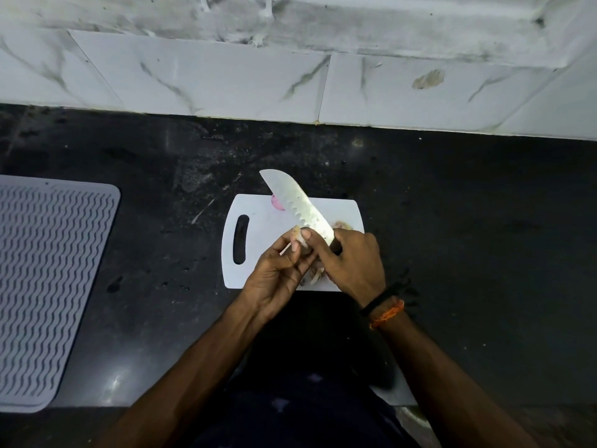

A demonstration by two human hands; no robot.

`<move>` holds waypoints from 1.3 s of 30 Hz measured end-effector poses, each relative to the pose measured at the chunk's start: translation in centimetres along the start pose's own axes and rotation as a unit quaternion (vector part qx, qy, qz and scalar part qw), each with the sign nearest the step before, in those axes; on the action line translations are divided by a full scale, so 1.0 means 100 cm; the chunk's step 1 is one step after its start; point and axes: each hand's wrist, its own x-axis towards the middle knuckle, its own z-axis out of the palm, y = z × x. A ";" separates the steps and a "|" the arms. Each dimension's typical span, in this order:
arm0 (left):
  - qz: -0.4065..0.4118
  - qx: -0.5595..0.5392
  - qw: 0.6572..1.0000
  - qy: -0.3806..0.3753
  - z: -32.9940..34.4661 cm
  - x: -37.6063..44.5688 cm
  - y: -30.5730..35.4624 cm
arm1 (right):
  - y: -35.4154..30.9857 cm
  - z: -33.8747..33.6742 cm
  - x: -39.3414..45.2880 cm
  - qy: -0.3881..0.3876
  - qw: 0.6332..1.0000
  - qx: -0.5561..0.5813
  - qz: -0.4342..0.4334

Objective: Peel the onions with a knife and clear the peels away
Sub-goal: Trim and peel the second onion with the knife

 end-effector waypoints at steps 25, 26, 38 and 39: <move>-0.054 0.104 0.993 0.023 0.008 -0.009 0.022 | 0.017 -0.039 0.016 -0.073 0.993 -0.028 -0.086; -0.052 0.125 0.990 0.030 0.008 -0.009 0.022 | 0.018 -0.039 0.017 -0.079 0.992 -0.028 -0.090; -0.031 0.195 0.976 0.092 0.016 -0.011 0.023 | 0.012 -0.042 0.024 -0.078 0.976 -0.104 -0.172; -0.031 0.198 0.975 0.094 0.017 -0.011 0.023 | 0.012 -0.042 0.024 -0.073 0.976 -0.108 -0.175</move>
